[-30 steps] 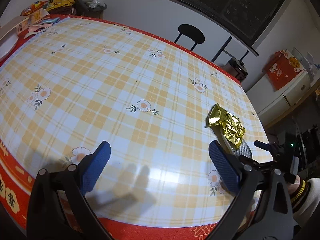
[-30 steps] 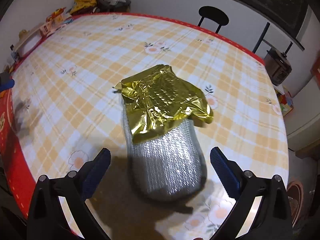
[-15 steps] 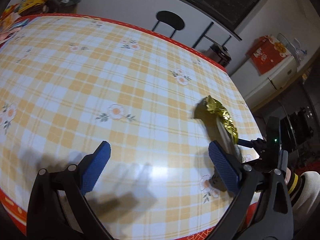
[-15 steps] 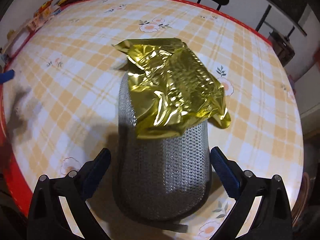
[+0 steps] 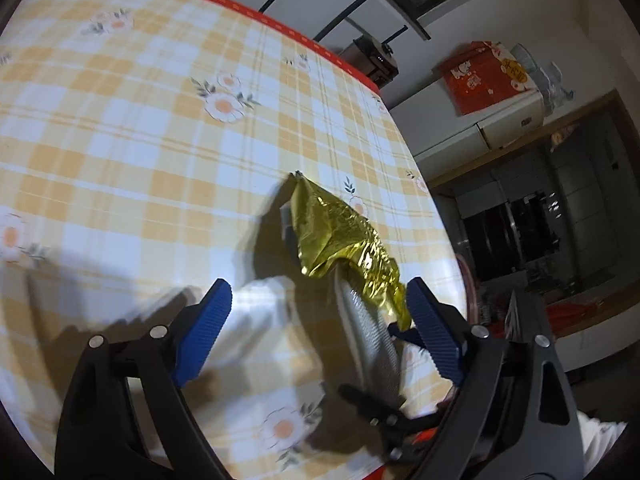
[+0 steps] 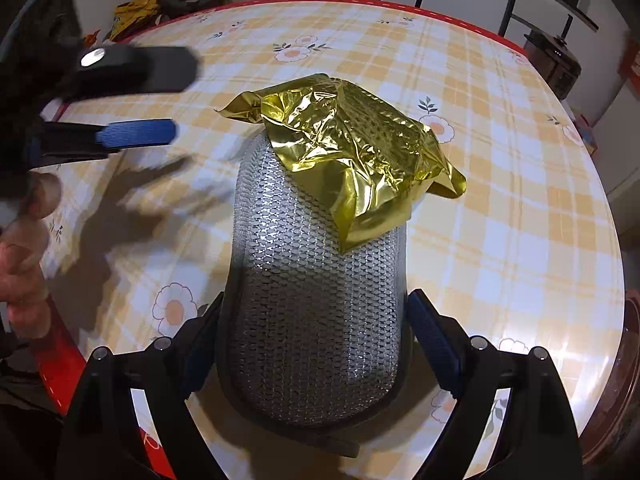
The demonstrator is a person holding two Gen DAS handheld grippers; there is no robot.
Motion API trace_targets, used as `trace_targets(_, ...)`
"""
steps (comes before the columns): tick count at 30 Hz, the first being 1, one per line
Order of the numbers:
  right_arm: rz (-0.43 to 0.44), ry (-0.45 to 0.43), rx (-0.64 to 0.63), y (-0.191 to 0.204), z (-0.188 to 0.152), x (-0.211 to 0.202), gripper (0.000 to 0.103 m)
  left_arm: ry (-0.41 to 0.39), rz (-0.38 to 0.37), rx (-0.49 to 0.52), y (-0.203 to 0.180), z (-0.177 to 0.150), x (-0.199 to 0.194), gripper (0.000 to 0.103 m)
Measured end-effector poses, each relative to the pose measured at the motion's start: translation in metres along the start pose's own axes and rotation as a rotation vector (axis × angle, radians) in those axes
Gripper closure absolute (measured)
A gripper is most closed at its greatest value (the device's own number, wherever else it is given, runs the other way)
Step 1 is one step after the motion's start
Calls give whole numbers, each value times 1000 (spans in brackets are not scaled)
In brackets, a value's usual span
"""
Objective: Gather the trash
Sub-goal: 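Grasp the grey mesh insole with the right tool while the left tool grasps the gold foil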
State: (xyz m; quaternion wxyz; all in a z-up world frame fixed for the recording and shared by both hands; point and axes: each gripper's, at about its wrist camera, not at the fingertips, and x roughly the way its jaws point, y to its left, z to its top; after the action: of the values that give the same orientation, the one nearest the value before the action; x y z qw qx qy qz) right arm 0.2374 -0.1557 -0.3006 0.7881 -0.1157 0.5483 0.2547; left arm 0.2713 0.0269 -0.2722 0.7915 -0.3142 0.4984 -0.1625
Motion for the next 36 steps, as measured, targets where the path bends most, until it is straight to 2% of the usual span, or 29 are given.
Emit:
trace_targets(6,-15,-11,4,1,-4,-1,17,36,-59,-142,8,13,34,23)
trace_targets(12,-10,-27,15,-1,-12,-5,17,79,-69,-196,8,18,60,25)
trace_targets(17,-8,-34,14,-2,-13,-5,17,85,-83,-203,1,22,71,27)
trace_targets(18,-9,-36,14,-2,-14,-5,17,88,-80,-201,1,23,72,31)
trace_targets(19,-10,-36,13,-1,-14,-5,17,96,-71,-199,0,23,74,45)
trace_targets(21,-13,-36,12,0,-14,-6,17,101,-57,-196,0,24,78,49)
trace_targets(22,-17,-34,7,0,-14,-6,17,96,-63,-185,-2,25,76,54)
trace_targets(25,-29,-32,3,1,-15,-8,18,70,-59,-151,-4,26,66,58)
trace_targets(29,-41,-40,41,-7,-18,-11,20,6,-63,-115,0,32,34,60)
trace_targets(30,-39,-46,50,-9,-18,-13,25,-11,-57,-95,1,33,25,60)
trace_targets(36,-26,-69,89,-17,-18,-20,30,-134,16,-12,9,30,-39,60)
